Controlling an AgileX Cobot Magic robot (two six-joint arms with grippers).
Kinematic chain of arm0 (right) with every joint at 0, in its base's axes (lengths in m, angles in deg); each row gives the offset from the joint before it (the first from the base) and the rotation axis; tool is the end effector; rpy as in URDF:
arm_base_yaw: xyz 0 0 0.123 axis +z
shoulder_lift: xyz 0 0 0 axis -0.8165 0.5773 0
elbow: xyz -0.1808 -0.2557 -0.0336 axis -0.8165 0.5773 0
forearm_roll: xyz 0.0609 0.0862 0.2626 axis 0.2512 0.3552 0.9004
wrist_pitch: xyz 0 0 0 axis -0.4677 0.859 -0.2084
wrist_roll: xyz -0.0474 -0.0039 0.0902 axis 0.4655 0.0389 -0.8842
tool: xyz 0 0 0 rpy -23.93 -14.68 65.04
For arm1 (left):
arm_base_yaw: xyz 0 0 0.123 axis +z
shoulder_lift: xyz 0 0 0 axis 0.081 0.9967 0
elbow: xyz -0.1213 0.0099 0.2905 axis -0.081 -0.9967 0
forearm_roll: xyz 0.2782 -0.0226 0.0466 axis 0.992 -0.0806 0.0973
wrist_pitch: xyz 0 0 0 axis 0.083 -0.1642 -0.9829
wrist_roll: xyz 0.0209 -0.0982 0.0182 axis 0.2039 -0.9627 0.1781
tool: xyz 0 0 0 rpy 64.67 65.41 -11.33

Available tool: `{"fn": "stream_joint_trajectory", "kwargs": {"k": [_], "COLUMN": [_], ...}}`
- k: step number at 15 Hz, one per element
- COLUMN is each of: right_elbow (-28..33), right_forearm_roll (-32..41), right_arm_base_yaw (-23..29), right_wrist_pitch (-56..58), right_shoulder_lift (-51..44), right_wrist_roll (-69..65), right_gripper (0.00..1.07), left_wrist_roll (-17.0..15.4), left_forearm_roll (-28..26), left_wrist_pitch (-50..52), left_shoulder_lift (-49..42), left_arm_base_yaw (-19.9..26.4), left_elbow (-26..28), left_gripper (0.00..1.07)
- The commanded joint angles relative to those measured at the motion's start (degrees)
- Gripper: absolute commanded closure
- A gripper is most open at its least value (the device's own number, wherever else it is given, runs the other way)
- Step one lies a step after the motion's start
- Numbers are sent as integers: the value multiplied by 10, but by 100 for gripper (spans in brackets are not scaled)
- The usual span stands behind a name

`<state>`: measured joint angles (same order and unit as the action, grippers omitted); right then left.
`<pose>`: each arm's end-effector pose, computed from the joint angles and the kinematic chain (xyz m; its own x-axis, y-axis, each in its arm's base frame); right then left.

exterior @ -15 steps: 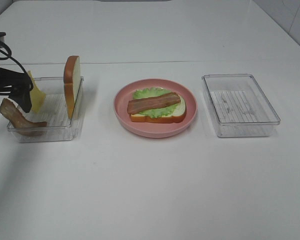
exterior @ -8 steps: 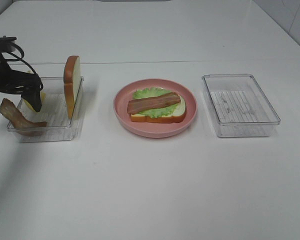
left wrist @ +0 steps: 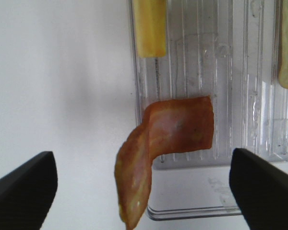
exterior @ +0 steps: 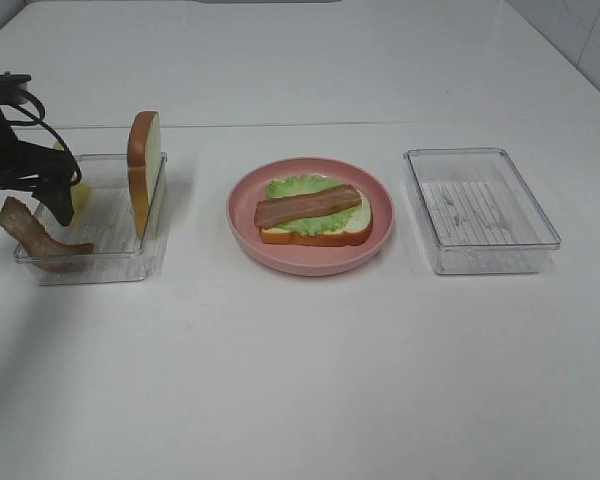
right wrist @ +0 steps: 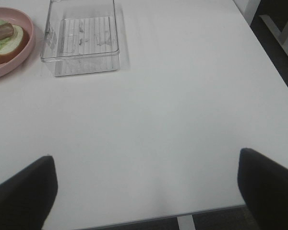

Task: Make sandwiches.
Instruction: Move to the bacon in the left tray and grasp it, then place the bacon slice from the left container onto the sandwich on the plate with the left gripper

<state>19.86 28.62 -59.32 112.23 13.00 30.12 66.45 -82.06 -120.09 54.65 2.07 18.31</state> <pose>0.0043 -0.0003 0.2690 -0.5362 0.0520 -0.8425 0.0848 0.9964 0.0076 0.4394 -0.0211 0.1626 -0.9784 -0.0348 -0.2039 -0.0293 0.9991 -0.0299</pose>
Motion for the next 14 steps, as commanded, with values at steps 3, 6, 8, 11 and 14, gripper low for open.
{"fn": "stream_joint_trajectory", "kwargs": {"k": [3,6,8,11,14], "right_elbow": [-3,-3,-3,-3,-3], "right_forearm_roll": [0,0,0,0,0], "right_arm_base_yaw": [-3,-3,-3,-3,-3], "right_wrist_pitch": [-1,-1,-1,-1,-1], "right_shoulder_lift": [-18,-18,-18,-18,-18], "right_wrist_roll": [5,5,5,5,5], "right_gripper": [8,8,8,8,8], "left_wrist_roll": [-29,-33,-33,-33,-33], "left_forearm_roll": [-2,-3,-3,-2,-2], "left_wrist_pitch": [0,25,2,-10,-18], "left_shoulder_lift": [24,20,19,19,19], "left_arm_base_yaw": [2,2,2,2,2], "left_elbow": [3,13,37,45,45], "left_gripper": [51,99,101,102,107]}}
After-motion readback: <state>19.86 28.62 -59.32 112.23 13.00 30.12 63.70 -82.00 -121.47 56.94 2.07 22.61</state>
